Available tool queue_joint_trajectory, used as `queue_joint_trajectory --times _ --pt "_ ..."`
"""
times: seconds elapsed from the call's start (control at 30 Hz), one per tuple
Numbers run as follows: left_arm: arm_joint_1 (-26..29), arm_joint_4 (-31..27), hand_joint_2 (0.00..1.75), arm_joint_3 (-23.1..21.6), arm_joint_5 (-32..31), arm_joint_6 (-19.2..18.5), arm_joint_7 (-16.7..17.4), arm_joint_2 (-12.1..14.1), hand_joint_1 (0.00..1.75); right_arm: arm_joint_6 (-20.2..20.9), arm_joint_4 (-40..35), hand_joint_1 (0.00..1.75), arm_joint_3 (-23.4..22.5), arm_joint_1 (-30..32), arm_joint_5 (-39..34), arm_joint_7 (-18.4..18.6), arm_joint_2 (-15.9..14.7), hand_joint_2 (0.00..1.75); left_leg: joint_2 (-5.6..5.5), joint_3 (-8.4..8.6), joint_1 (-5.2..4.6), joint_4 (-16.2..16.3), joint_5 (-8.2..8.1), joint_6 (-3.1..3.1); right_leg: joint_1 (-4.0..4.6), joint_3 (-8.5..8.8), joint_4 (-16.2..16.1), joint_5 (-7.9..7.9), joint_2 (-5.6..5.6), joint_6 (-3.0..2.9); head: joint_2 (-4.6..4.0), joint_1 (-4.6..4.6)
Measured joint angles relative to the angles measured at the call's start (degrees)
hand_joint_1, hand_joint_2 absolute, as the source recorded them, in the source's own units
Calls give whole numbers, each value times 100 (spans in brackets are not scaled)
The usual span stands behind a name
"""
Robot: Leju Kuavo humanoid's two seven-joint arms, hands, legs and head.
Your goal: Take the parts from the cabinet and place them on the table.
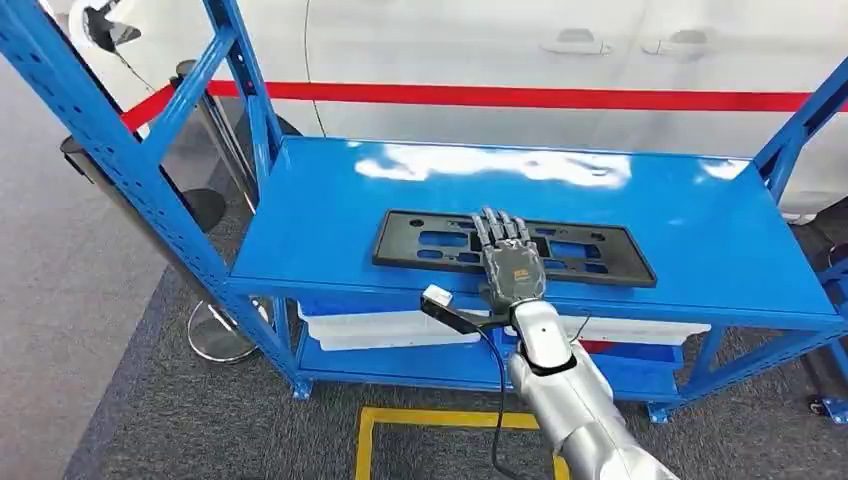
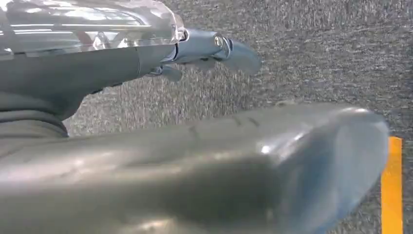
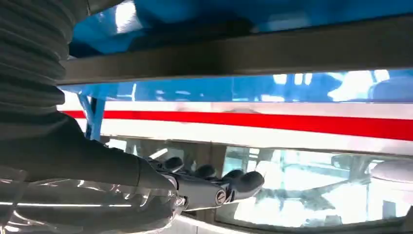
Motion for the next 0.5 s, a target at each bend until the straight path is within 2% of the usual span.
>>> queue_joint_trajectory --times 0.03,0.07,0.1,0.13,0.2,0.23,0.27,0.3,0.33,0.37,0.4,0.43,0.47,0.5 --pt "2 0 0 -2 2 0 2 -2 0 31 0 0 -2 -6 0 -11 7 175 -6 0 -1 -7 10 34 3 9 -16 11 -3 26 0 0" --pt "7 0 0 -2 4 0 2 -22 0 52 -9 0 -11 -14 0 -17 9 175 3 17 40 -59 42 81 18 3 5 -14 5 59 0 -2" --pt "10 0 0 -2 13 0 2 -28 0 61 -22 0 -22 -23 0 -28 9 175 -1 28 50 -73 59 107 -11 -22 90 -94 10 97 0 2" --pt "6 0 0 -2 17 17 2 -24 0 79 -29 0 -29 -52 0 -35 9 175 6 22 50 -76 62 138 -24 -147 344 -273 3 130 0 0" --pt "5 0 0 -2 22 31 2 -24 0 153 -24 0 -31 -74 9 -24 9 175 8 14 47 -72 62 140 -58 -584 1274 -705 3 187 0 0" --pt "8 0 0 -2 31 33 2 -24 0 186 -11 0 -31 -66 13 2 9 175 7 11 48 -70 60 141 -66 -765 1634 -805 3 204 0 0" --pt "11 0 0 -2 35 33 2 -26 0 219 6 0 -31 -66 15 19 9 175 3 13 48 -69 58 143 -83 -846 1764 -784 2 214 0 0" --pt "14 0 0 -4 39 37 2 -28 0 249 26 0 -31 -75 15 42 9 175 -2 21 49 -68 54 142 -100 -785 1592 -598 0 215 0 0" --pt "14 0 0 -4 42 39 2 -31 0 258 39 0 -31 -90 17 52 9 175 -7 31 49 -66 48 133 -104 -622 1247 -375 0 206 0 0" --pt "11 0 0 -4 44 42 0 -31 0 262 44 0 -31 -115 18 52 9 175 -12 51 49 -66 37 115 -103 -343 658 -78 0 181 0 0" --pt "9 0 0 -4 44 46 -2 -33 0 262 44 0 -31 -144 17 55 9 175 -13 66 49 -69 24 96 -101 -93 137 118 2 148 0 0" --pt "2 0 0 -4 44 48 -2 -33 0 265 52 68 -31 -177 18 57 9 175 -13 50 5 -60 10 66 -51 -25 11 14 4 128 0 0" --pt "1 0 0 -4 52 48 -4 -31 0 265 61 141 -31 -194 17 68 11 175 -11 39 11 -63 13 32 -50 -46 -3 35 7 99 0 0" --pt "5 0 0 -7 52 50 -4 -31 0 267 76 162 -31 -194 17 94 11 175 -10 43 13 -68 10 7 -41 -52 -6 28 10 85 0 0"
